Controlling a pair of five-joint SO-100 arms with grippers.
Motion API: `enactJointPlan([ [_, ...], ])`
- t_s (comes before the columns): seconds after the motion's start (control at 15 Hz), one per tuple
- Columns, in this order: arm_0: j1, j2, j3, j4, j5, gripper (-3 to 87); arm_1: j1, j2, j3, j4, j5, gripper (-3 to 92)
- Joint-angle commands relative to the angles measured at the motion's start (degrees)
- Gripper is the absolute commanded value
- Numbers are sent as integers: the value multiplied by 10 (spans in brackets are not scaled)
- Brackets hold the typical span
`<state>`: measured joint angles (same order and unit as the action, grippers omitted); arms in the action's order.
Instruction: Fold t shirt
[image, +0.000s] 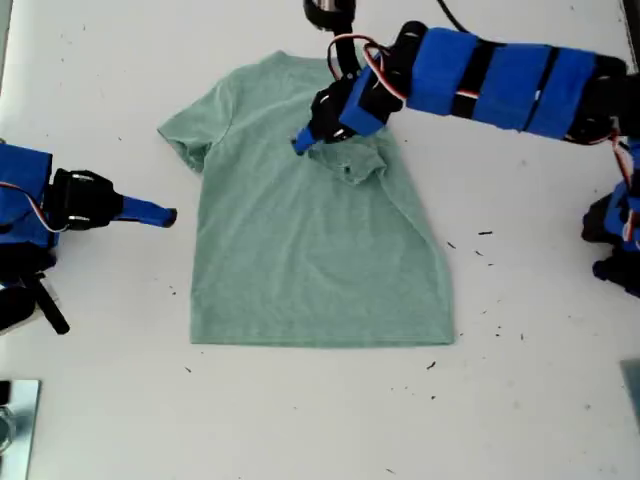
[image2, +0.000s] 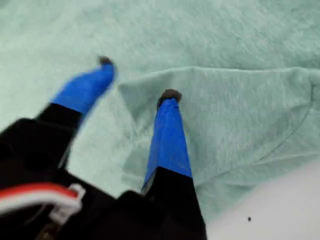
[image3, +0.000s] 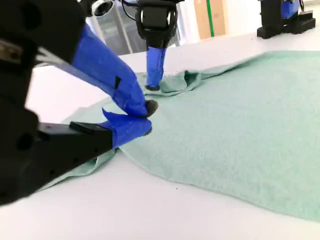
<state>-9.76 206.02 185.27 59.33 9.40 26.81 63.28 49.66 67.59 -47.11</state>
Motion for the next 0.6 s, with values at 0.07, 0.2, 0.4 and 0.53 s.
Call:
enactJointPlan([
  [0.07, 0, 5, 7, -5, 0, -1, -4, 88, -47, 81, 18, 248],
  [0.2, -2, 5, 7, -5, -2, -1, 0, 253, 15, 149, -12, 240],
  [0.4, -6, 5, 7, -5, 0, 23, 17, 579, 456, 147, 15, 39],
  [0.53, -6, 5, 7, -5, -4, -1, 11, 846, 848, -11, 65, 25],
])
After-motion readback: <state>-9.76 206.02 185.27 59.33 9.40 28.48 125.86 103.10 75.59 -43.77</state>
